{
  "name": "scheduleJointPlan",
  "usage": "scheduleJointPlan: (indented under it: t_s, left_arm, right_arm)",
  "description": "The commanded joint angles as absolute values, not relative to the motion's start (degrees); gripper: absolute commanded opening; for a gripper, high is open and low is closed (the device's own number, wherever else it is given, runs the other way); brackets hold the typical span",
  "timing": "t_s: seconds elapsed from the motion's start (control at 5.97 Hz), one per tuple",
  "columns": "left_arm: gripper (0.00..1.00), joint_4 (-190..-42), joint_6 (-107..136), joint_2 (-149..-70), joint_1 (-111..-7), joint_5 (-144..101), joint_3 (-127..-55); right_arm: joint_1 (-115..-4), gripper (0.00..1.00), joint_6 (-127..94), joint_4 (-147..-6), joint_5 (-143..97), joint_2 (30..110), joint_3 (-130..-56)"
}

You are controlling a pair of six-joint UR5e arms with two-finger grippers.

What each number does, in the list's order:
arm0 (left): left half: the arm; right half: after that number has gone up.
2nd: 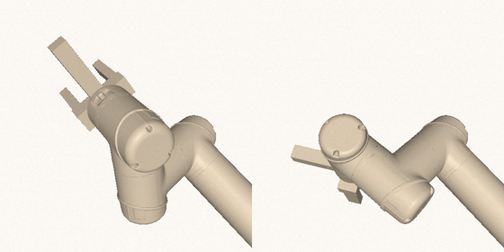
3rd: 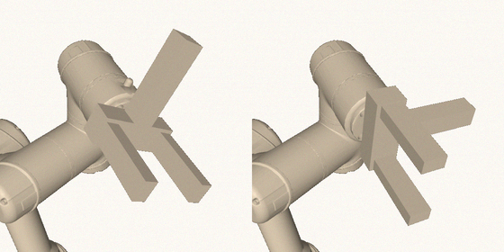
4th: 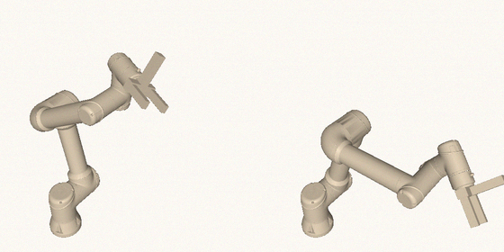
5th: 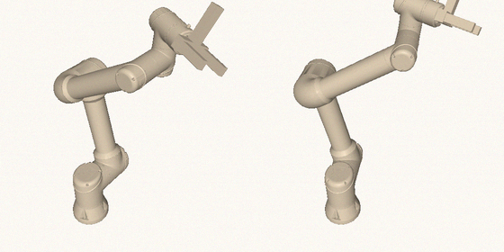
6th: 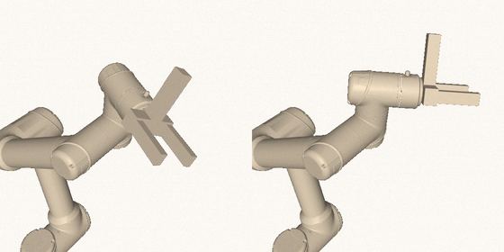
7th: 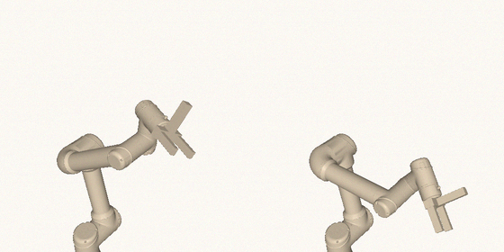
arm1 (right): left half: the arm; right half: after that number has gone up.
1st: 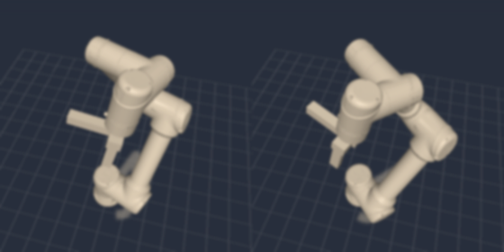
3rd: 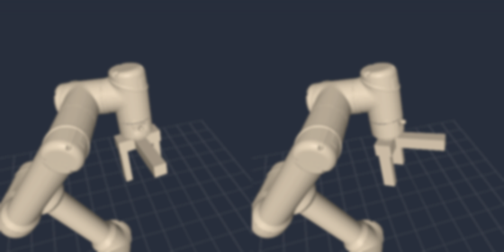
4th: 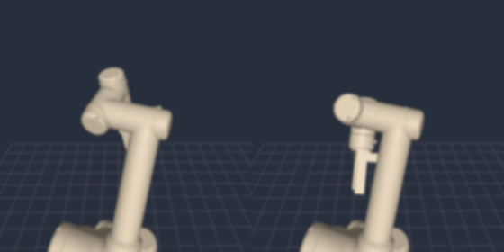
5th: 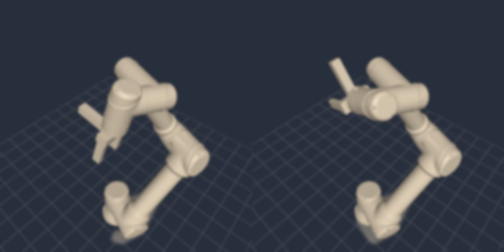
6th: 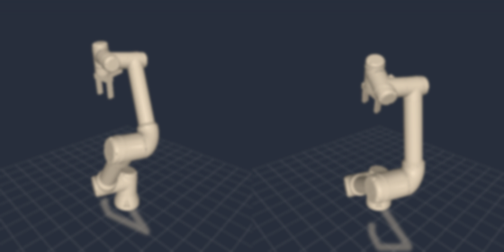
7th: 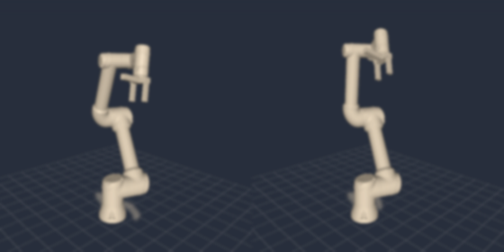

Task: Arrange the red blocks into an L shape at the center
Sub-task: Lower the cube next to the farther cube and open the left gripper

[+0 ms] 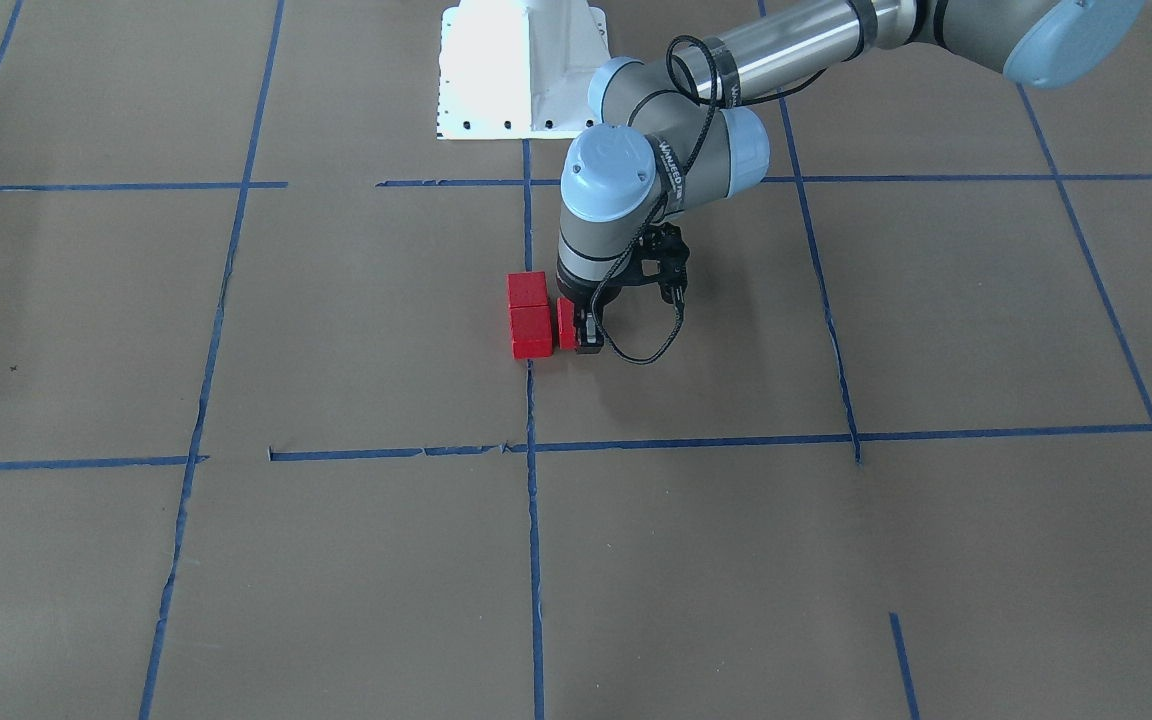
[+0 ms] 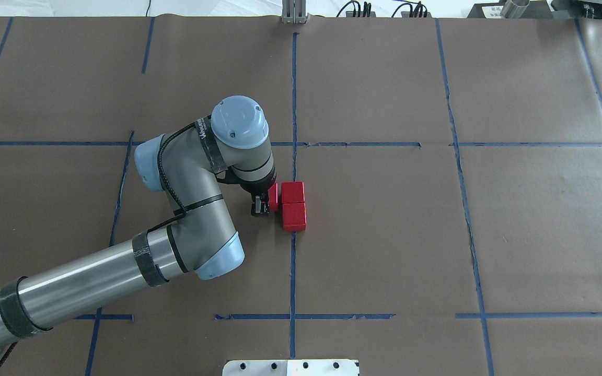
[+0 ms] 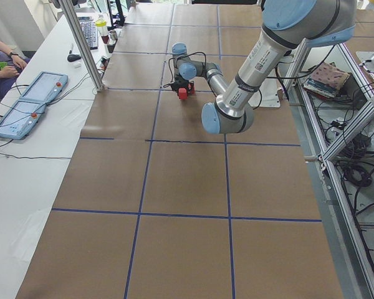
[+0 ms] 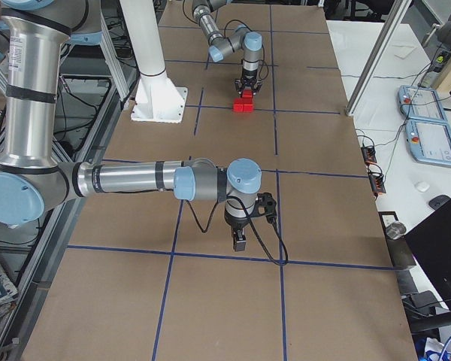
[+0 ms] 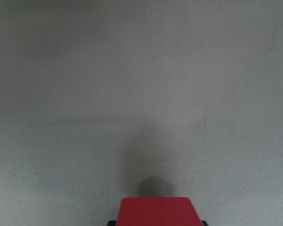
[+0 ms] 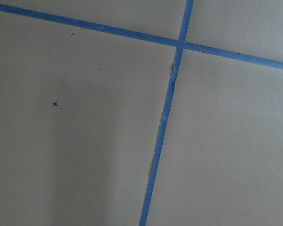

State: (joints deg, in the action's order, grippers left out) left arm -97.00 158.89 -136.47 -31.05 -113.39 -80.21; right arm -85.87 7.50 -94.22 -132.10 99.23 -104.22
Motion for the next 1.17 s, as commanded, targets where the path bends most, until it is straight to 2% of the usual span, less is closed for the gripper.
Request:
scheduleJointPlan:
  t_s: [0.0, 0.5, 0.67, 1.01]
  left_arm:
    - [0.17, -99.2, 159.1, -136.5, -31.0, -113.4, -79.0]
    - [0.2, -99.2, 158.9, -136.5, -31.0, -113.5, -79.0]
    - [0.23, -99.2, 158.8, -136.5, -31.0, -113.5, -79.0]
    - [0.37, -99.2, 158.1, -136.7, -31.0, -113.5, -79.0]
  right_arm:
    - [-85.9, 1.0, 7.6, -94.2, -132.1, 99.1, -104.2]
    - [-85.9, 1.0, 7.7, -94.2, -132.1, 99.1, -104.2]
    - [-85.9, 1.0, 7.7, -94.2, -132.1, 99.1, -104.2]
    - [-85.9, 1.0, 7.7, -94.2, -132.1, 99.1, -104.2]
